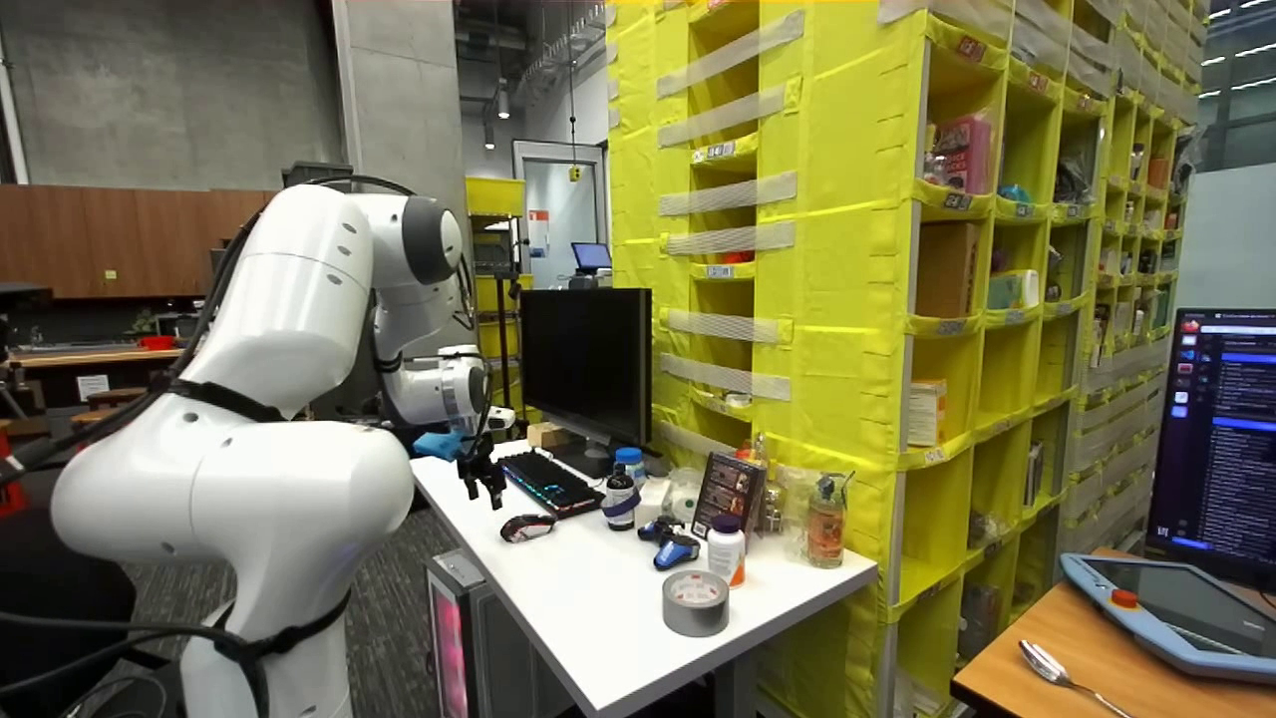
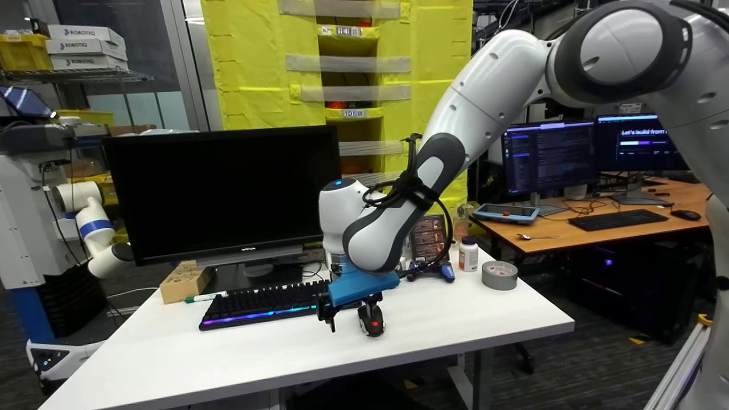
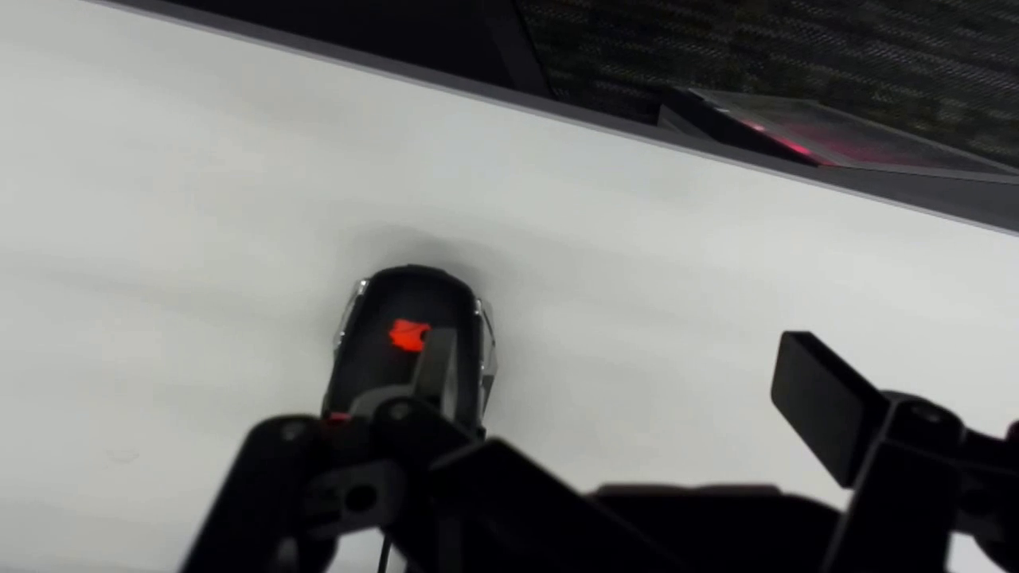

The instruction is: Move the mouse to the left then put the container in the masking tape.

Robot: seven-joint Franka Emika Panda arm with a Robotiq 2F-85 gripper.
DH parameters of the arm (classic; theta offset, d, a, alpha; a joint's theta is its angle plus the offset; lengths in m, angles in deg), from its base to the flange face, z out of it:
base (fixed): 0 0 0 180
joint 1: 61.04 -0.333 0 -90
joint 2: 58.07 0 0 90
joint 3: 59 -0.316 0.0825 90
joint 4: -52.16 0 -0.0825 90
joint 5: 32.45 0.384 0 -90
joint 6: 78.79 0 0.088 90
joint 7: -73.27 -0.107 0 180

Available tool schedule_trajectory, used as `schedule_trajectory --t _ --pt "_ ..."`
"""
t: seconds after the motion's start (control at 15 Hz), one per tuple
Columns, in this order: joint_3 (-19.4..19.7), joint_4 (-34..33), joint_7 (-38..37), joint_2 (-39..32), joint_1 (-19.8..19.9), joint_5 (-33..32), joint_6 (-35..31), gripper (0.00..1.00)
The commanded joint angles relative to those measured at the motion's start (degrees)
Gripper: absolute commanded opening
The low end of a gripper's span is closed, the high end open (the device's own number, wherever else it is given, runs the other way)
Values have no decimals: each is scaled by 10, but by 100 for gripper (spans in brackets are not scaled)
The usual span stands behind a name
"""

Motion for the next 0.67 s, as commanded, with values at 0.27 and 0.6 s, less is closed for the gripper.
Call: schedule_trajectory --t 0.27,0.6 --pt "-2 -9 -10 -9 14 4 5 100" --pt "3 -5 -15 -11 38 16 7 100"
